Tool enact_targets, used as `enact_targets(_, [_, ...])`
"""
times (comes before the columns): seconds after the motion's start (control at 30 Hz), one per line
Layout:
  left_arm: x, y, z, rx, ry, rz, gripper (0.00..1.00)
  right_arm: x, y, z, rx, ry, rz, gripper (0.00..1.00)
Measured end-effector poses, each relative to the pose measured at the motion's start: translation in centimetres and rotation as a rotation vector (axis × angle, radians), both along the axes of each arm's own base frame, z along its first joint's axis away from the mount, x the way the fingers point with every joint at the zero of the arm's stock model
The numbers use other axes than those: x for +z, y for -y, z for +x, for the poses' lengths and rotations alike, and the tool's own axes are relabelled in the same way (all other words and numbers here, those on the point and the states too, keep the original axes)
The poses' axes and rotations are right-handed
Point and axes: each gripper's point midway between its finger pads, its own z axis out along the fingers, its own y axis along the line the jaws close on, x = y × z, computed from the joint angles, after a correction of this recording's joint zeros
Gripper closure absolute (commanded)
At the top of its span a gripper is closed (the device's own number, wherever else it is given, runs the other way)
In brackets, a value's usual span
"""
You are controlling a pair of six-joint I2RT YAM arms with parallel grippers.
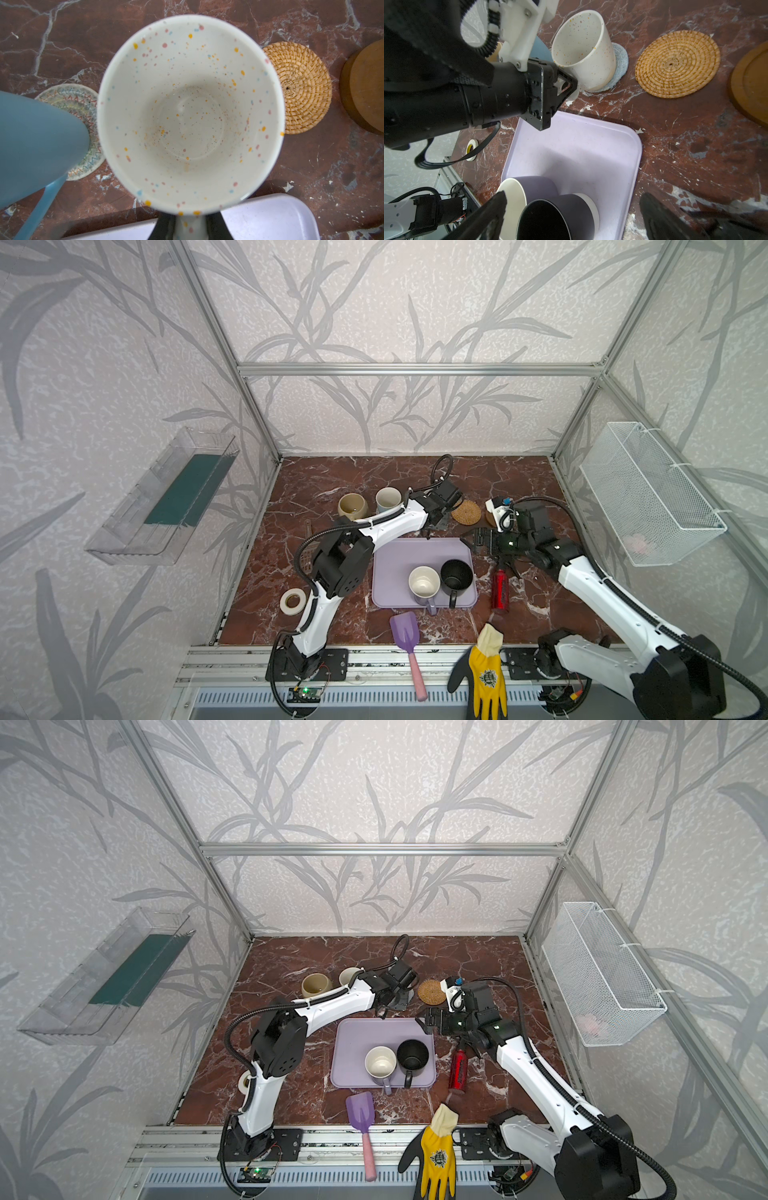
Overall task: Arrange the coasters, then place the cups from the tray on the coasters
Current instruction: 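Lower the held speckled mug onto the blue rope coaster with left gripper, then open left gripper and withdraw while right gripper moves over plain white mug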
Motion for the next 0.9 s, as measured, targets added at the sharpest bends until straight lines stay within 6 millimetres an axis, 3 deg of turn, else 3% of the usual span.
enact_targets(0.1, [-0.6, -0.2, -0.2, 0.014, -0.008, 0.000, 0.55, 0.0, 0.0, -0.1, 0.000, -0.001, 0.000, 0.01])
enact_targets(0.33, [-0.6, -0.2, -0.6, 0.024, -0.014, -0.026, 0.50, -0.3, 0.1, -0.3, 0.002, -0.009, -0.002, 0.01])
enact_targets(0.47, [0.6, -0.3, -1.1, 0.021, -0.011, -0.061, 0.35, -0.2, 0.2, -0.8, 0.004, -0.014, -0.006, 0.01])
enact_targets(0.63, [5.0, -1.1, -2.5, 0.007, 0.036, -0.146, 0.11, 0.7, 0.4, -2.4, 0.019, -0.015, -0.012, 0.01])
enact_targets(0.83, [12.0, -2.9, -5.3, -0.028, 0.129, -0.310, 0.04, 3.0, -1.4, -5.3, 0.108, 0.016, -0.055, 0.04])
enact_targets(0.9, [13.4, -3.4, -6.3, -0.048, 0.136, -0.352, 0.04, 3.8, -2.4, -6.5, 0.150, 0.031, -0.075, 0.06])
